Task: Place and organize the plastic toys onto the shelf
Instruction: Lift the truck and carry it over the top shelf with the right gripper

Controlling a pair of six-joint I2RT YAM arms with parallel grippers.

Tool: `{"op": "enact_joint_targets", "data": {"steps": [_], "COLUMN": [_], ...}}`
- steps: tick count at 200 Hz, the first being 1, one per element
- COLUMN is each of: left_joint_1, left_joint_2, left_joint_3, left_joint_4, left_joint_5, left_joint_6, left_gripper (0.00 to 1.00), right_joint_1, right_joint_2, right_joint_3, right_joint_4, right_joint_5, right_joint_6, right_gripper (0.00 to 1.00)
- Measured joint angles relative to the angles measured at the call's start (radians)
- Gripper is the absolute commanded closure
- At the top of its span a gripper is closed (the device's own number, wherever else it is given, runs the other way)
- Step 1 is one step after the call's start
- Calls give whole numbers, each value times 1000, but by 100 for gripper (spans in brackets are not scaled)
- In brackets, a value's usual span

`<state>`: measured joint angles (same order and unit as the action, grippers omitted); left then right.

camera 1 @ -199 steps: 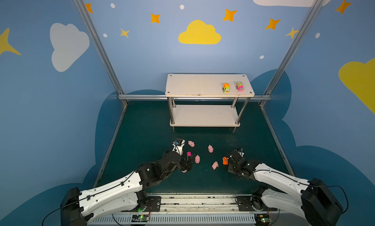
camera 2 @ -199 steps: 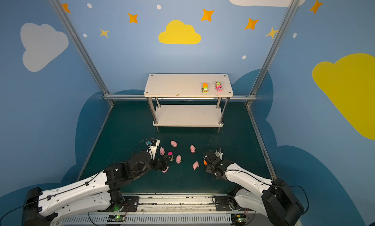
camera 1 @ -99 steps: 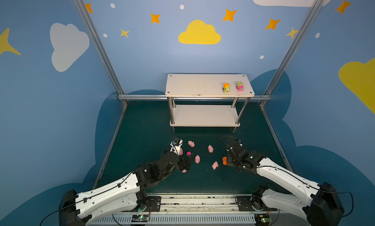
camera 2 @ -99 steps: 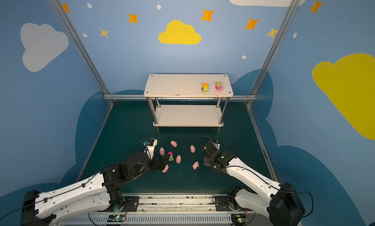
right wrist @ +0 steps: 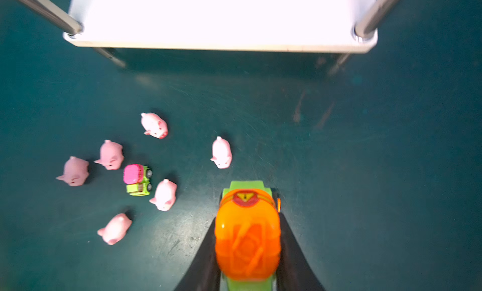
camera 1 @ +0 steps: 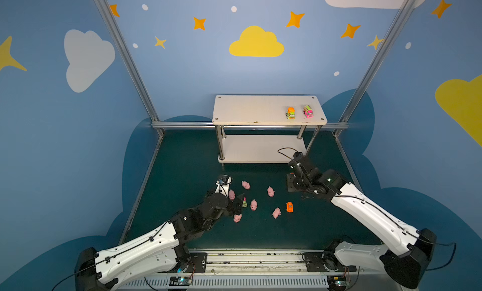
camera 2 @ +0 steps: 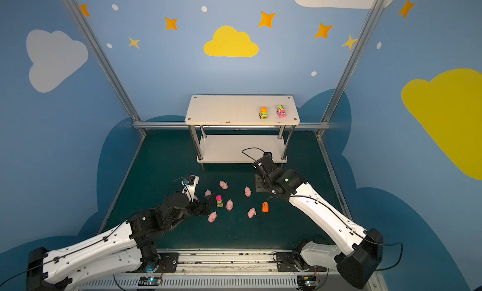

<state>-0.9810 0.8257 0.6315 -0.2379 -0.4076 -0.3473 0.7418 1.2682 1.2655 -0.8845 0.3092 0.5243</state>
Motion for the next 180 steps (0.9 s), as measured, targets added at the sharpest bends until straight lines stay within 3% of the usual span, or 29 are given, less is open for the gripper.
{"op": "enact_joint_targets", "data": {"steps": [121, 180], "left_joint_1": [105, 113], "left_joint_2": [-1, -5], "left_joint_3": [40, 40], "left_joint_4": [2, 2], "left_joint_5": [2, -6], "left_joint_6": [69, 82], "left_gripper": [0, 0], "right_joint_1": [-7, -82], "right_joint_2": [386, 599], "right_joint_3": [766, 1120], "right_joint_4": [-99, -140], "right_joint_5": [49, 31], "right_joint_6": [-284, -373], "right_gripper": [70, 70]}}
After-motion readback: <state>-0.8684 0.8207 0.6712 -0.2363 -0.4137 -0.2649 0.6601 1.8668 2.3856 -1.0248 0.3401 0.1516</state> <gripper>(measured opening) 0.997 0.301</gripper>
